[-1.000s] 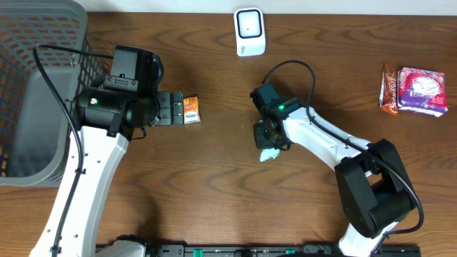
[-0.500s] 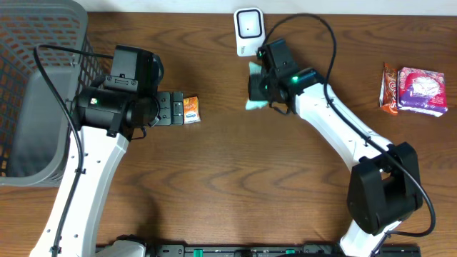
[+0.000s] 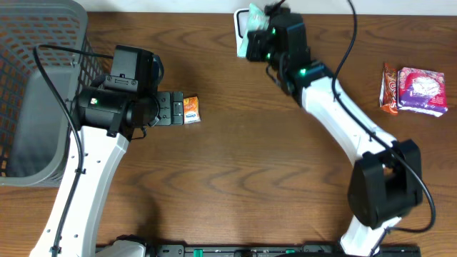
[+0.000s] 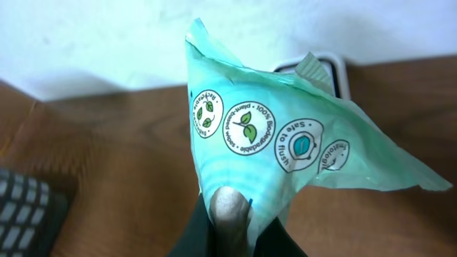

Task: Scan the item barcode
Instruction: 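Raise the green pad up to the scanner face with the right gripper, then carry the pad right and lower it beside the other packages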

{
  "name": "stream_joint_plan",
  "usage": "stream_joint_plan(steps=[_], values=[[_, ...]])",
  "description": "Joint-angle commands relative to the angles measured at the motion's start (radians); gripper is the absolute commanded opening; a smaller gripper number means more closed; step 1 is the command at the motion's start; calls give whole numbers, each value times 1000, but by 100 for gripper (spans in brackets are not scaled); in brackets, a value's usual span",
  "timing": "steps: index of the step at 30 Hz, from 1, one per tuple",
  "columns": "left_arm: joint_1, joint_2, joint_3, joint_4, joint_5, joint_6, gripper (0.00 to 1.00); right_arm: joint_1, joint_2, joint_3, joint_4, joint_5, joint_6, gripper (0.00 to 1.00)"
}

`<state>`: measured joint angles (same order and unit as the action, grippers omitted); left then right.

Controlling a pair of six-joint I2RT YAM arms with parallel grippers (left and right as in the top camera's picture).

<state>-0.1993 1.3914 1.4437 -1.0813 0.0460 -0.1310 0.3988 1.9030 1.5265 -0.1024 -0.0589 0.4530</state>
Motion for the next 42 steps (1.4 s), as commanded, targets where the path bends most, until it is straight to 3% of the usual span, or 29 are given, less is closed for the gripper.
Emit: stream_joint_plan(steps=[1, 8, 12, 15, 30, 36, 42], values=[[-1, -5, -2, -4, -9, -2, 98, -36, 109, 179, -50, -5, 21, 1], [-1, -5, -2, -4, -9, -2, 98, -68, 393, 629, -365, -27, -5, 1], [-1, -5, -2, -4, -9, -2, 98, -86, 497, 775, -482, -93, -5, 1], [-1, -5, -2, -4, -9, -2, 98, -98, 528, 790, -488, -188, -5, 1], [-1, -5, -2, -4, -9, -2, 98, -159, 505, 810, -554, -156, -5, 1], [-1, -5, -2, -4, -9, -2, 98, -274, 424, 811, -710, -89, -28, 1], [-1, -5, -2, -4, -9, -2, 98, -387, 401, 811, -952, 78, -240, 1]])
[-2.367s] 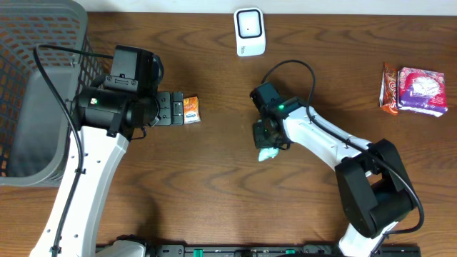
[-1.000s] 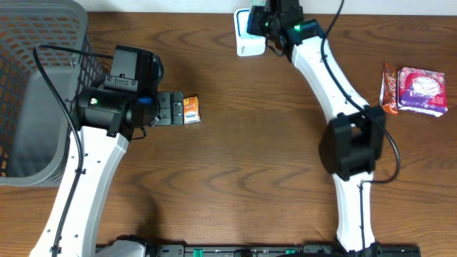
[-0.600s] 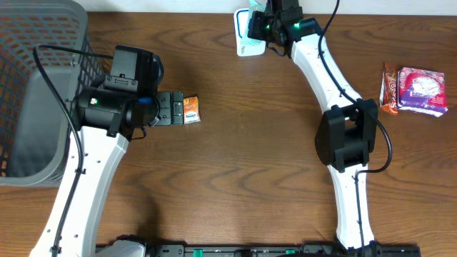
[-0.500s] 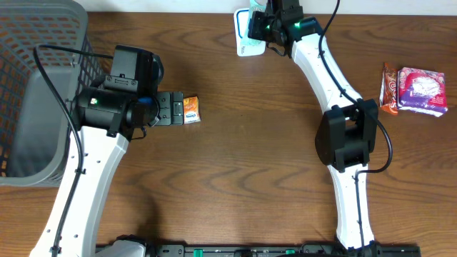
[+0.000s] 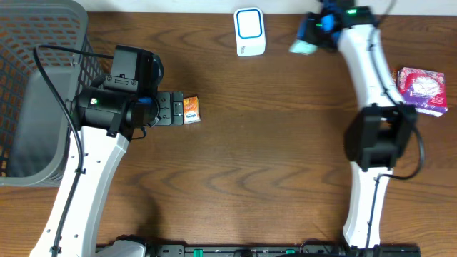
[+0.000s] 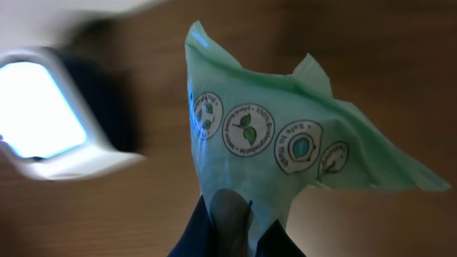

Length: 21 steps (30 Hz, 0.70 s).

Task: Scan the item barcode
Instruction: 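Carry the pad right and lower it beside the other packages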

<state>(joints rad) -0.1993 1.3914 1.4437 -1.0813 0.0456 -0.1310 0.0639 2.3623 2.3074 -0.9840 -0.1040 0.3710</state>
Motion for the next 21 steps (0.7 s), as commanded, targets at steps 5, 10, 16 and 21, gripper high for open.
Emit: stream_joint_plan(steps=[5, 10, 16, 21], values=[[-1, -5, -2, -4, -9, -2, 98, -148, -51, -9, -222, 266, -353, 1], [-1, -5, -2, -4, -9, -2, 98, -219, -49, -65, -239, 315, -406, 1], [-1, -5, -2, -4, -9, -2, 98, -286, -49, -172, -189, 311, -459, 1], [-1, -5, -2, -4, -9, -2, 98, -306, -49, -259, -126, 308, -500, 1]])
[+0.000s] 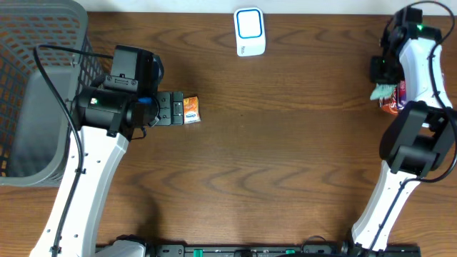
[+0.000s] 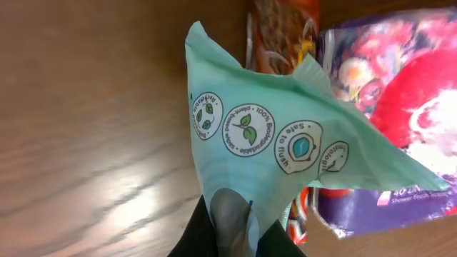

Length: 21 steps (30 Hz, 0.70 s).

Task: Scan the item barcode
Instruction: 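Carry the pad right and lower it beside the other packages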

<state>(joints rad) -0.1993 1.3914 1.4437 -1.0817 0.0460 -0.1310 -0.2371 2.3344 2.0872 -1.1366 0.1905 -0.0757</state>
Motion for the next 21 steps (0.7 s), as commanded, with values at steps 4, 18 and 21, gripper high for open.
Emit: stream_joint_plan(steps=[4, 18, 21], values=[[-1, -5, -2, -3, -9, -2, 98, -3, -21, -83, 76, 13, -53, 1], [-1, -5, -2, -3, -9, -2, 98, -5, 19, -89, 93, 18, -98, 2], [-1, -5, -2, -3, -9, -2, 98, -5, 23, -89, 89, 21, -97, 7]])
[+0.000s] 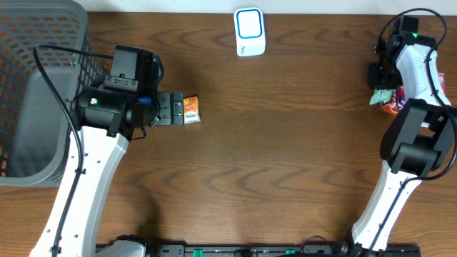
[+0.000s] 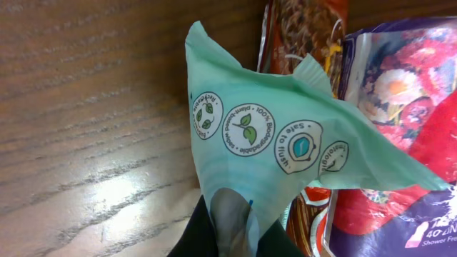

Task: Scan the item barcode
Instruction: 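Carry the pad right and lower it beside the other packages, then release the pad and swing the right gripper left toward the orange box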

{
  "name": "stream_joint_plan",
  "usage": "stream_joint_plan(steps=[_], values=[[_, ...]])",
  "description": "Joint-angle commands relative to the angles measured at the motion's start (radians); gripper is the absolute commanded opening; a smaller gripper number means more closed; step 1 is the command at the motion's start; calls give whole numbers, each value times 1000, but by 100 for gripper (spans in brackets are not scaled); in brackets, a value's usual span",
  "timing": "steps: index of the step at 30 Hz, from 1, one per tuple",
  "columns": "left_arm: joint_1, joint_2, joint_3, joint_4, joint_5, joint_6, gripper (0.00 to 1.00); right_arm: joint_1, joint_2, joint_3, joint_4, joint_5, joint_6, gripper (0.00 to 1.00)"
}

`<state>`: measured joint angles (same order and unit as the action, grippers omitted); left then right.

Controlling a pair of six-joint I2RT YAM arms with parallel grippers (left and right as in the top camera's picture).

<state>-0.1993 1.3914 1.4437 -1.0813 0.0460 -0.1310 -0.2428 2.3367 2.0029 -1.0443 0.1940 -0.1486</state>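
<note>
The white scanner (image 1: 250, 31) lies at the back middle of the table. My right gripper (image 2: 228, 214) is shut on a mint-green wipes packet (image 2: 285, 143), held at the far right of the table (image 1: 379, 93). The packet hangs just over a brown-orange snack packet (image 2: 303, 36) and a purple floral packet (image 2: 400, 86). My left gripper (image 1: 171, 108) rests at the left and is shut on a small orange packet (image 1: 191, 109) at its tip.
A grey mesh basket (image 1: 36, 86) fills the back left corner. The right arm (image 1: 418, 64) runs along the table's right edge and covers most of the packet pile in the overhead view.
My right gripper, still shut on the green packet, has shifted slightly over the pile. The brown and purple packets now sit nearer in the wrist view. The left arm has not moved.
My right gripper first held the green packet right at the scanner. Then it held it to the right of the scanner at the back. Later it was at the right edge above the packet pile, where it still is. My left gripper kept the orange packet throughout.
</note>
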Motion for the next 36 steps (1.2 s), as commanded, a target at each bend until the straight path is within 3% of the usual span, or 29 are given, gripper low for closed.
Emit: stream_joint_plan(steps=[1, 5, 8, 15, 18, 21, 26, 27, 28, 31, 32, 36], values=[[-1, -5, -2, -4, -9, -2, 98, 1, 20, -4, -3, 18, -24, 9], [-1, -5, -2, -4, -9, -2, 98, 1, 20, -4, -16, 57, -11, 17], [-1, -5, -2, -4, -9, -2, 98, 2, 17, -4, -23, 69, 5, 29], [-1, -5, -2, -4, -9, -2, 98, 7, -30, -1, -18, 66, 66, 36], [-1, -5, -2, -4, -9, -2, 98, 15, -64, 0, -10, 62, 78, 54], [-1, -5, -2, -4, -9, -2, 98, 31, -111, 0, -6, 49, 111, 61], [-1, -5, -2, -4, -9, -2, 98, 68, -197, 0, -2, -64, 113, 64], [-1, -5, -2, -4, -9, -2, 98, 76, -212, 0, -2, -88, 123, 77], [-1, -5, -2, -4, -9, -2, 98, 87, -232, 0, -3, -123, 141, 83], [-1, -5, -2, -4, -9, -2, 98, 120, -272, 0, -14, -225, 178, 86], [-1, -5, -2, -4, -9, -2, 98, 134, -285, 0, -18, -272, 190, 99], [-1, -5, -2, -4, -9, -2, 98, 185, -299, 0, -30, -435, 247, 99]])
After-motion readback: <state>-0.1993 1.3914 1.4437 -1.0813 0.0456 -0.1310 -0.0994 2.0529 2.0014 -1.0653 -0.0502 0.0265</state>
